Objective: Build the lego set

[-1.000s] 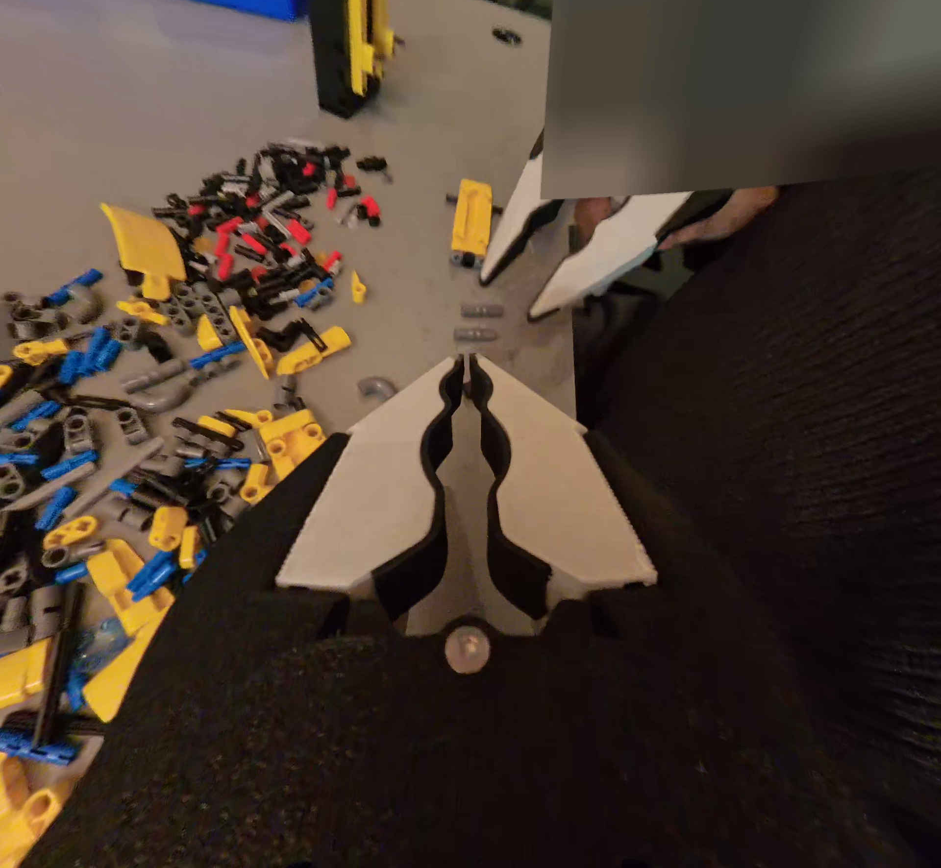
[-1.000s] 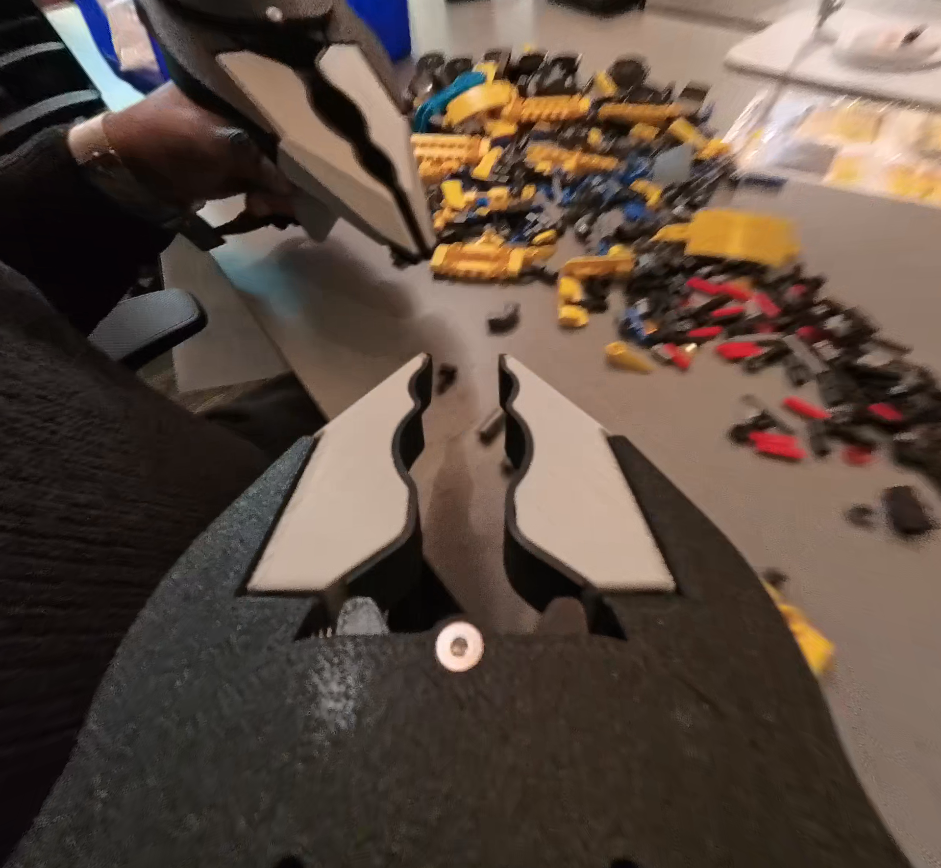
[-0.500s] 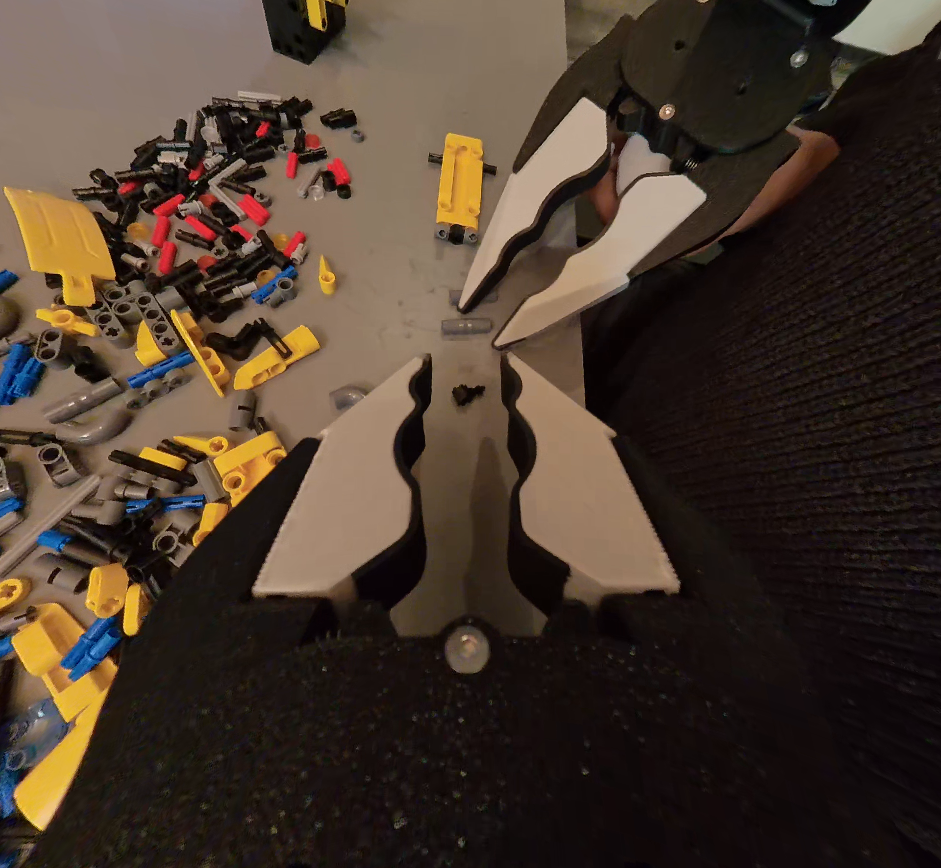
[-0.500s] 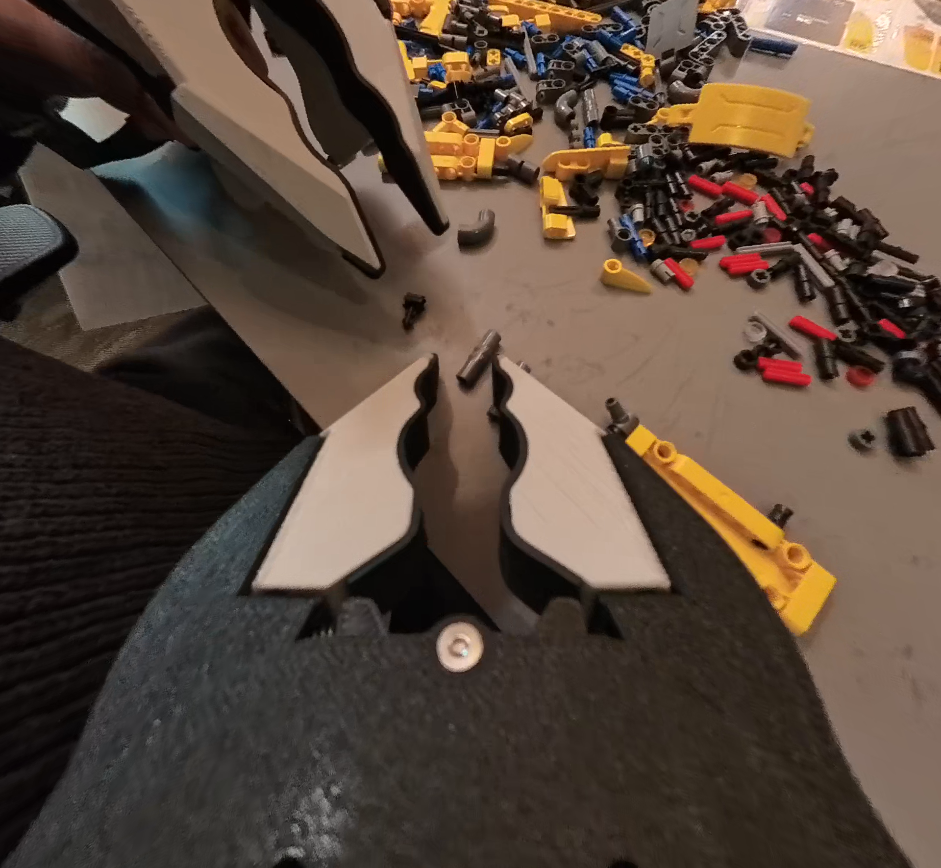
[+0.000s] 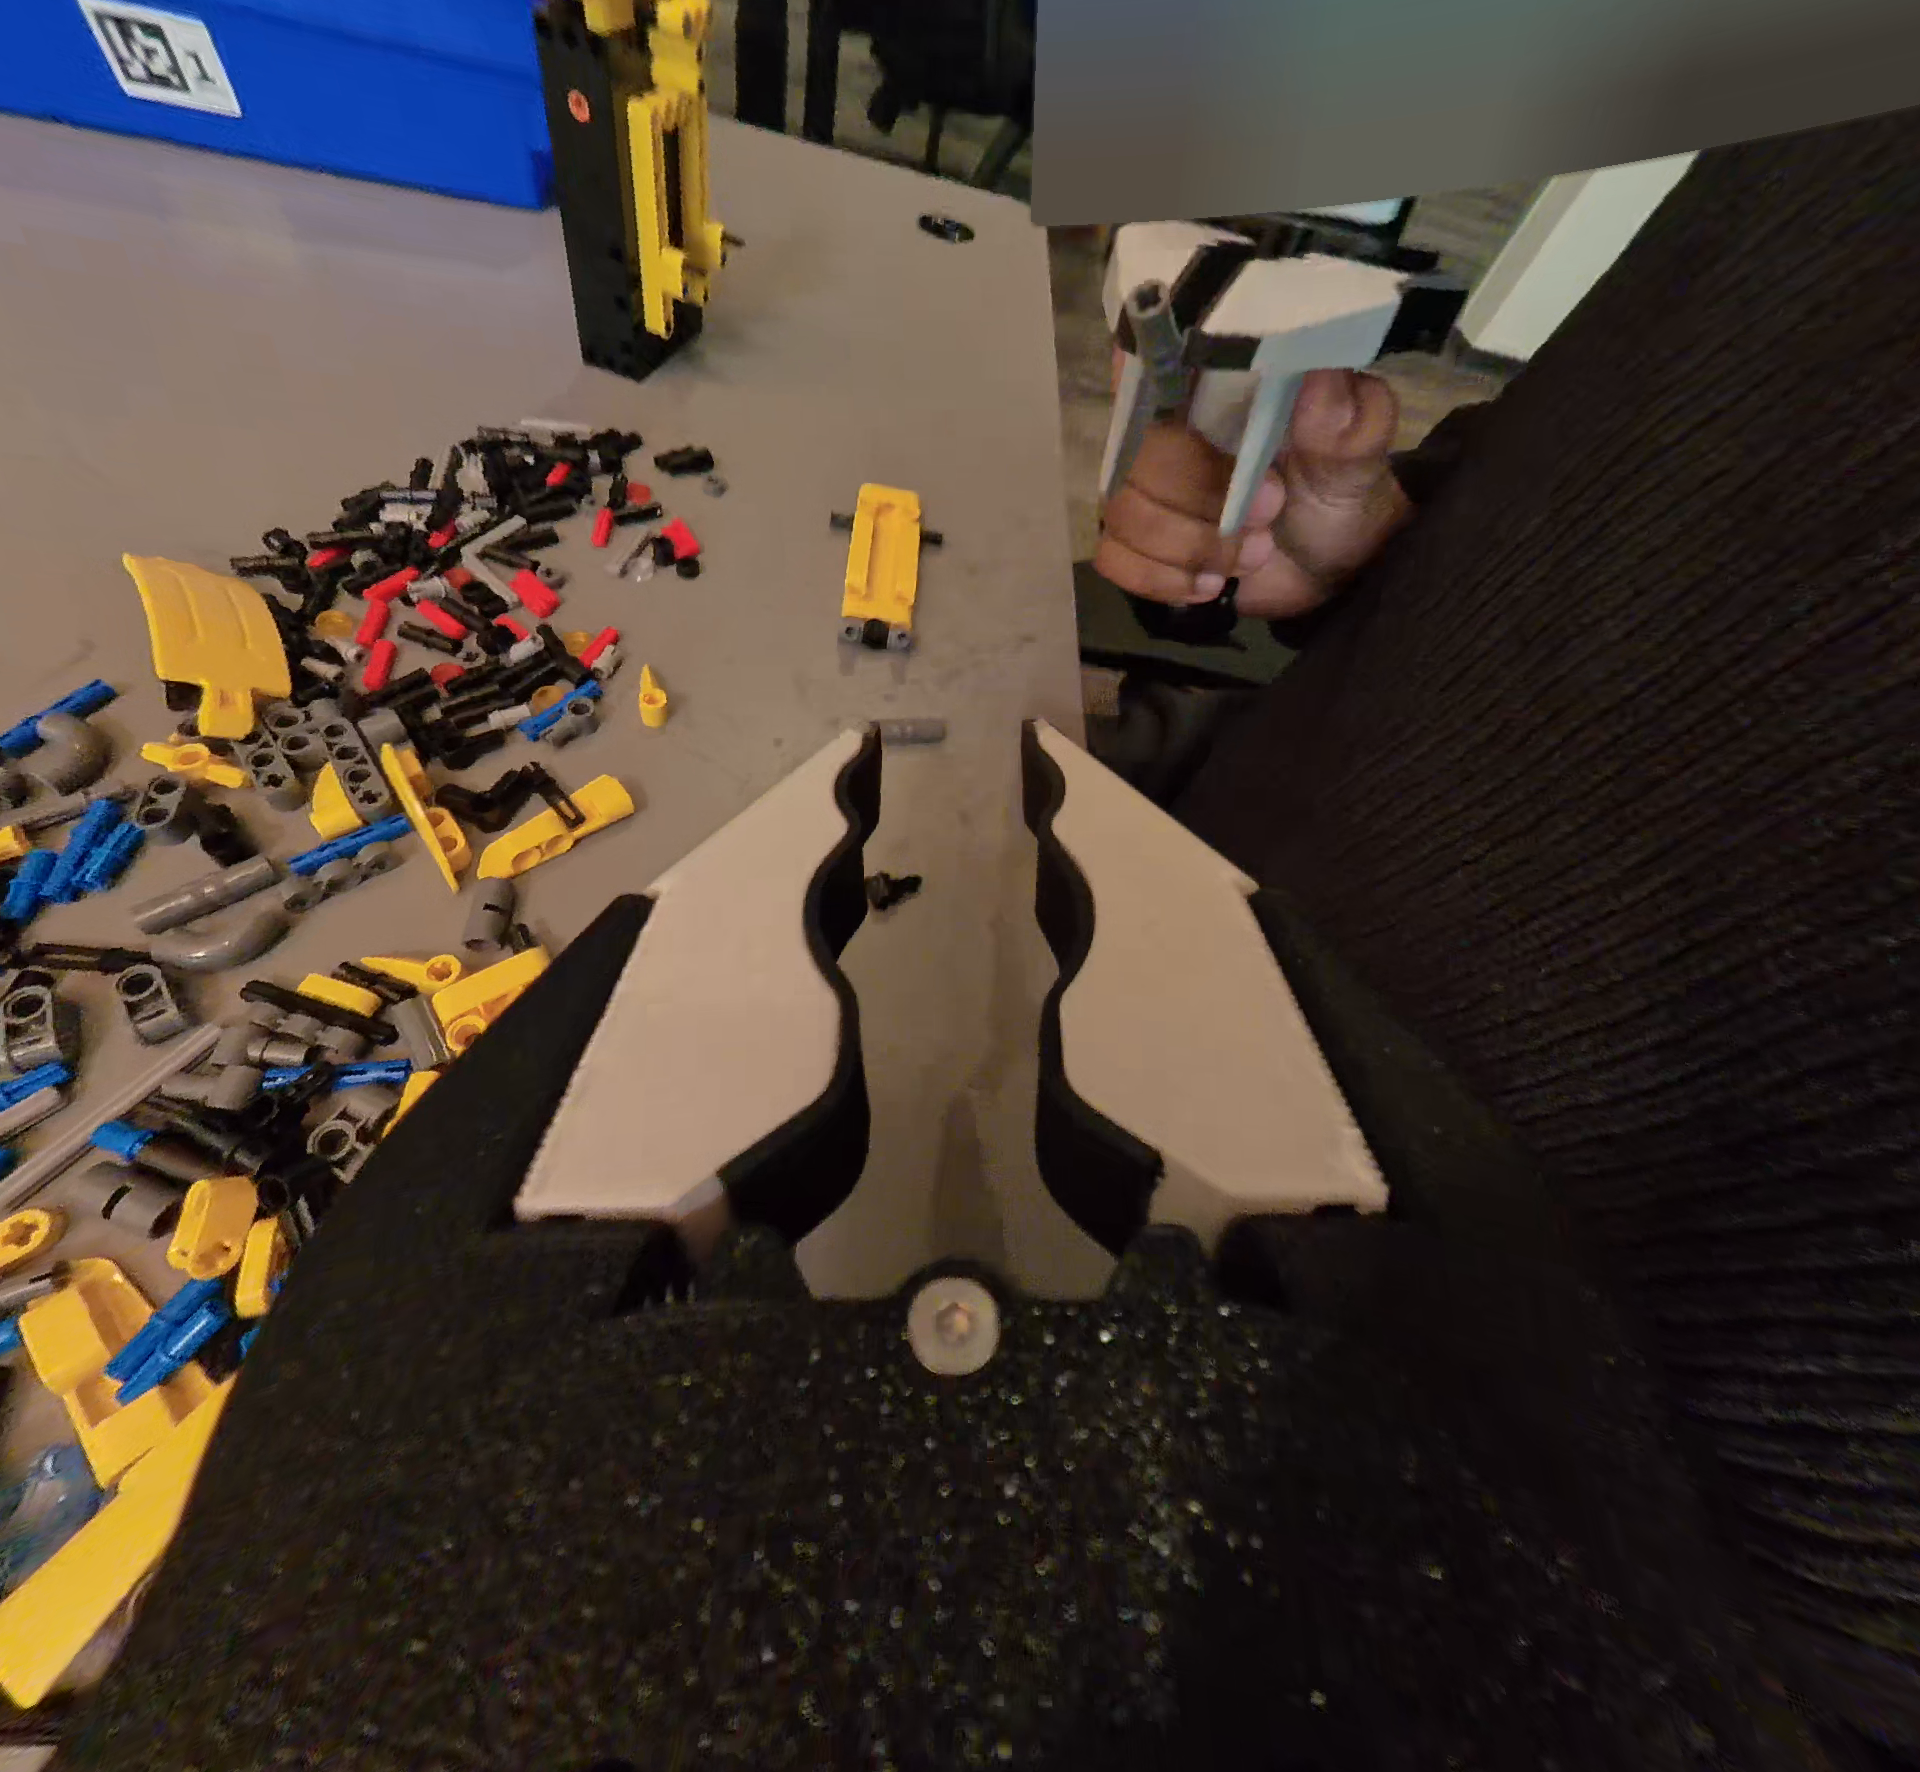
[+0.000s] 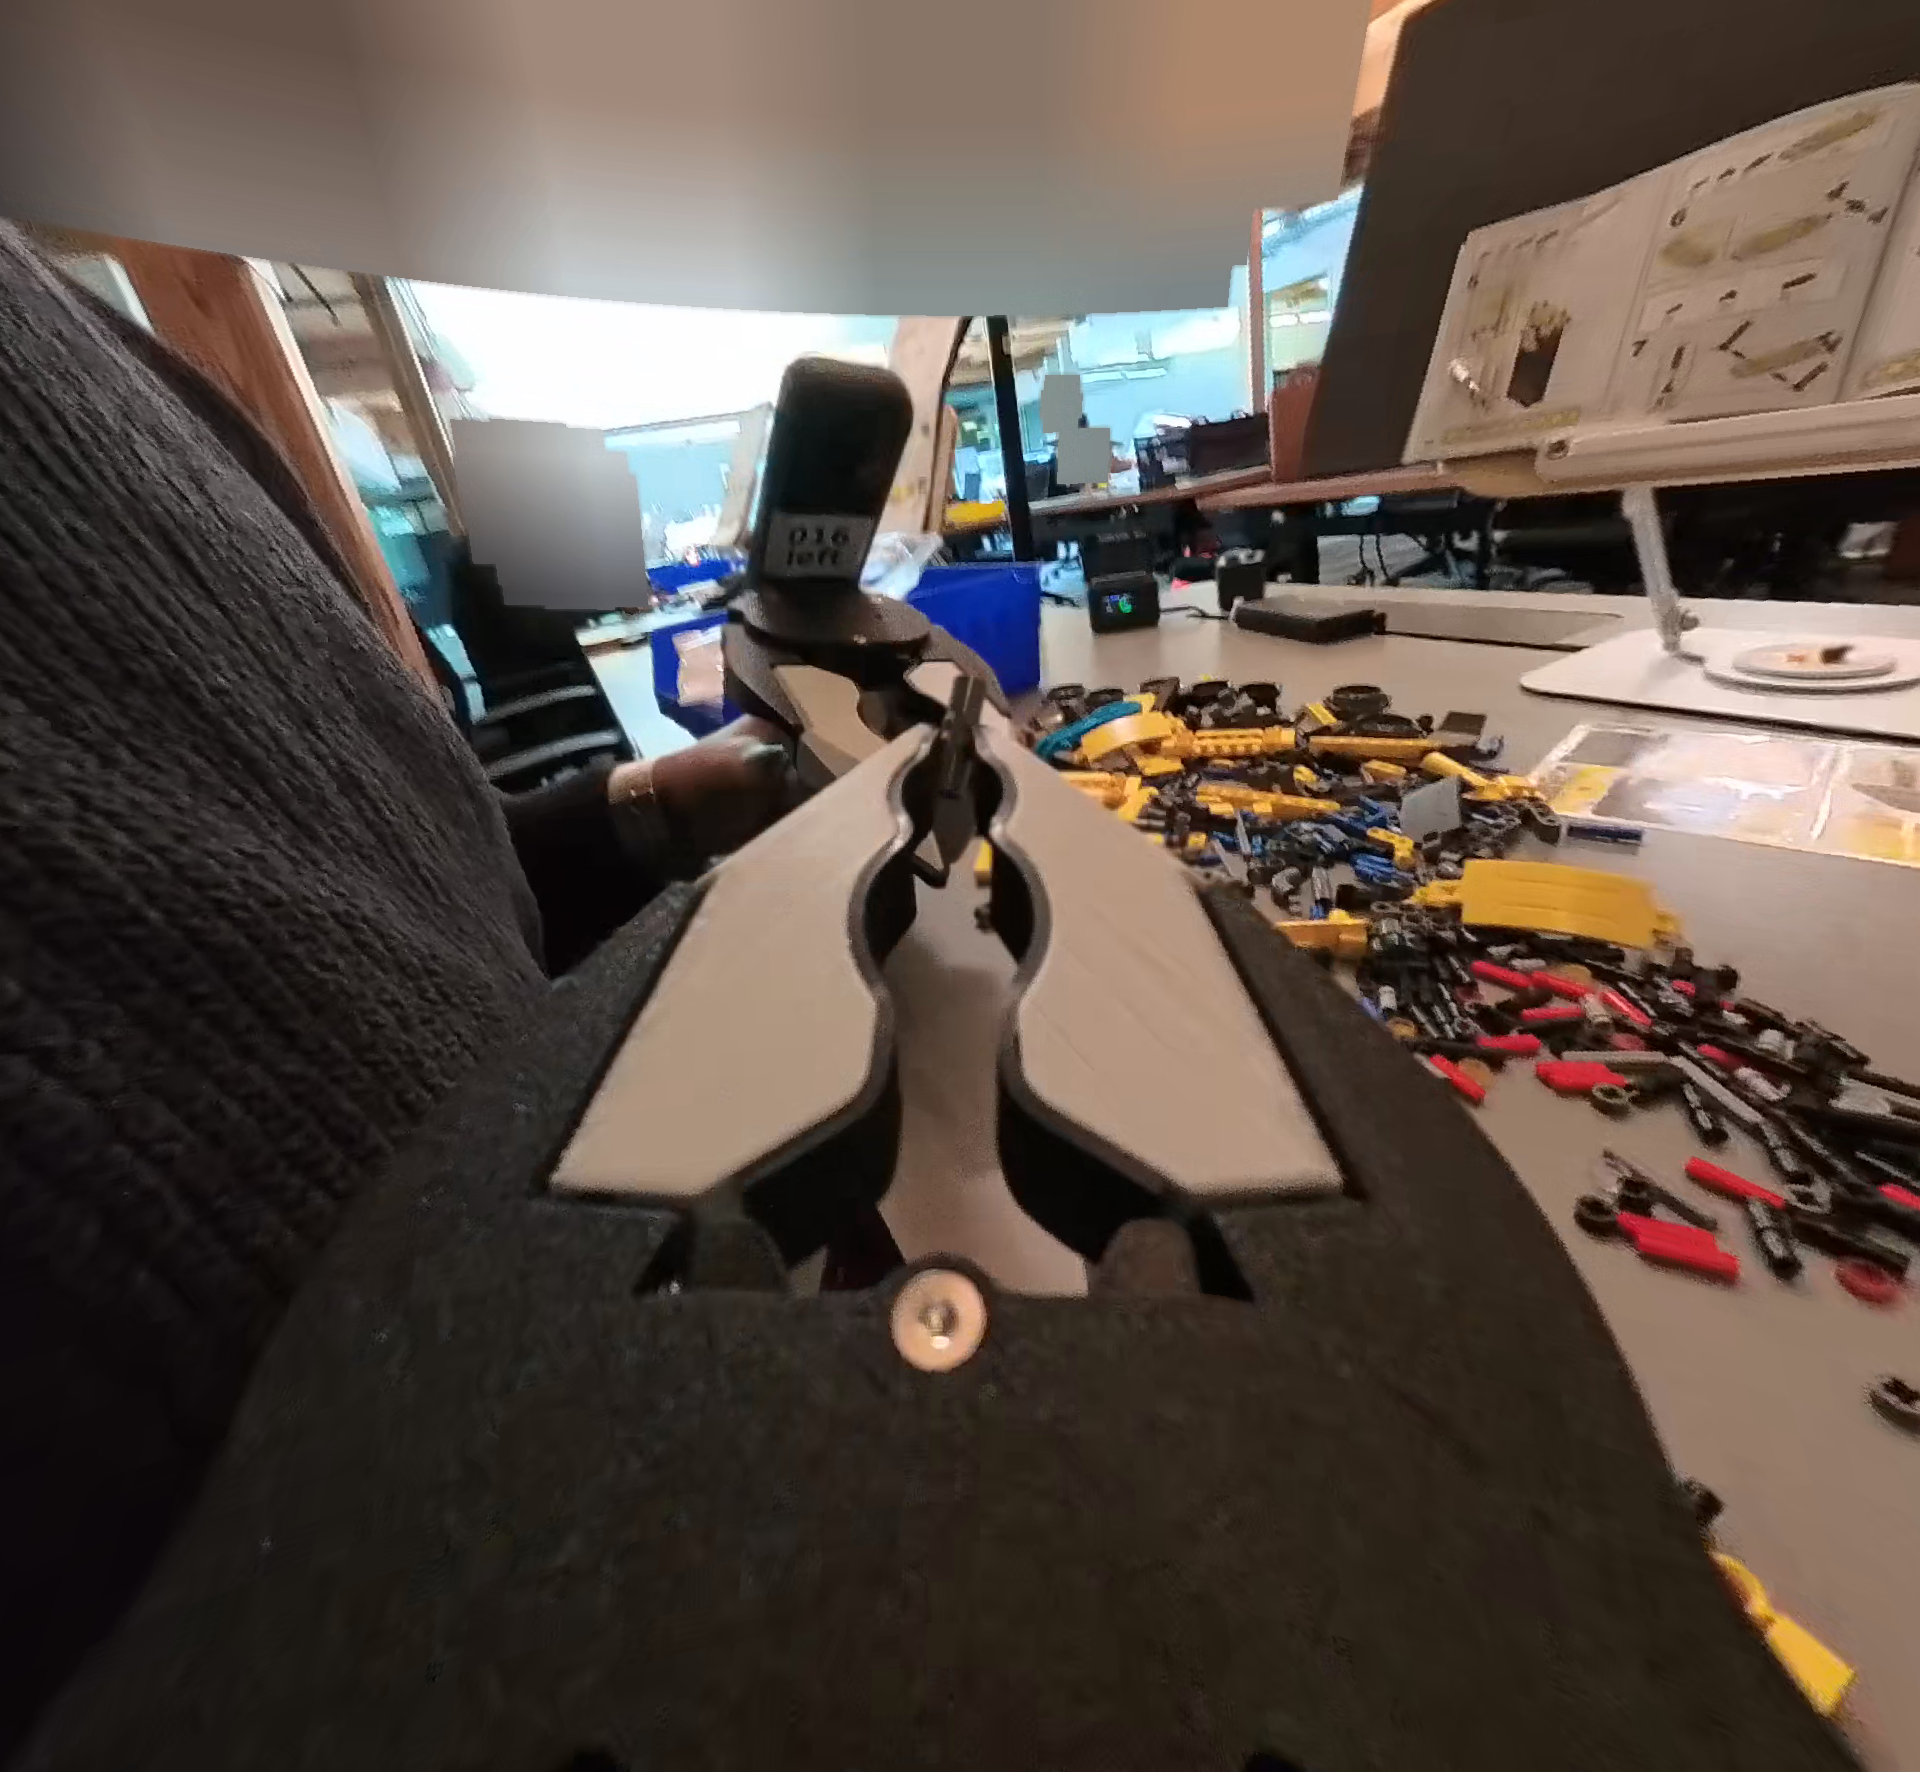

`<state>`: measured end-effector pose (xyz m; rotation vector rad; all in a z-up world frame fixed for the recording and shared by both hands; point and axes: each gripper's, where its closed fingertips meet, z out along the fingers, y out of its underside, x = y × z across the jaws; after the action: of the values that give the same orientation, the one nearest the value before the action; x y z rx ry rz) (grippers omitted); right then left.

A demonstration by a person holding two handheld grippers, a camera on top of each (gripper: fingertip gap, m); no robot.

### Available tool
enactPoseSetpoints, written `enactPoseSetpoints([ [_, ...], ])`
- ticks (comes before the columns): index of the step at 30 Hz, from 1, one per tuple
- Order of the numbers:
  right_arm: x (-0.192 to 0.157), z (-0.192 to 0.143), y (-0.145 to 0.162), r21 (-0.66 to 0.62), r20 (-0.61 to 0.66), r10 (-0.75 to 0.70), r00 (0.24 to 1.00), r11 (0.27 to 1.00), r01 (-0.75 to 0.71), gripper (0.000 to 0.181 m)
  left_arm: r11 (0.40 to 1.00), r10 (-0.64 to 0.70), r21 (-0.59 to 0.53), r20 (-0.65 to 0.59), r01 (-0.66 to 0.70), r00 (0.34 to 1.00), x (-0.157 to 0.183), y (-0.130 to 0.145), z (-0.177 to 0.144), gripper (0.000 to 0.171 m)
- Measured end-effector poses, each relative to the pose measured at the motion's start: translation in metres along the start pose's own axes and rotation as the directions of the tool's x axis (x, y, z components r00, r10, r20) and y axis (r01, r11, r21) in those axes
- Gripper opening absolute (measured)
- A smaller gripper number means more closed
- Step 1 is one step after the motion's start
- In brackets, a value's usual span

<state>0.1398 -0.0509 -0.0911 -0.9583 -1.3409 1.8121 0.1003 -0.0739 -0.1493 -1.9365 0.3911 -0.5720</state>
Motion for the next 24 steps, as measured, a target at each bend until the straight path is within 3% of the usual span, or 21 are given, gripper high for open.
enactPoseSetpoints([
  [7, -0.008, -0.004, -0.013, 0.045, 0.044, -0.035, 0.998, 0.998, 0.033, 0.005, 0.993, 0.007, 0.117, -0.087, 0.003, 0.996, 0.024, -0.024, -0.004, 0.026],
  [11, -0.016, 0.001, -0.005, -0.004, 0.059, -0.084, 0.995, 0.996, 0.084, 0.005, 0.964, -0.066, 0.236, -0.223, 0.12, 0.973, 0.044, -0.046, -0.005, 0.026],
  [15, -0.019, 0.006, 0.007, -0.093, 0.071, -0.166, 0.984, 0.981, 0.172, 0.006, 0.923, -0.245, 0.212, -0.32, 0.321, 0.915, 0.048, -0.048, -0.002, 0.026],
  [19, -0.027, 0.012, 0.018, -0.176, 0.097, -0.248, 0.964, 0.949, 0.262, 0.006, 0.893, -0.33, 0.194, -0.328, 0.406, 0.885, 0.054, -0.042, -0.001, 0.021],
  [21, -0.032, 0.014, 0.023, -0.201, 0.114, -0.284, 0.952, 0.932, 0.302, 0.006, 0.877, -0.368, 0.202, -0.304, 0.437, 0.879, 0.054, -0.038, -0.002, 0.008],
  [24, -0.035, 0.017, 0.031, -0.217, 0.13, -0.258, 0.957, 0.935, 0.282, 0.006, 0.846, -0.418, 0.207, -0.311, 0.491, 0.853, 0.052, -0.028, -0.006, 0.005],
])
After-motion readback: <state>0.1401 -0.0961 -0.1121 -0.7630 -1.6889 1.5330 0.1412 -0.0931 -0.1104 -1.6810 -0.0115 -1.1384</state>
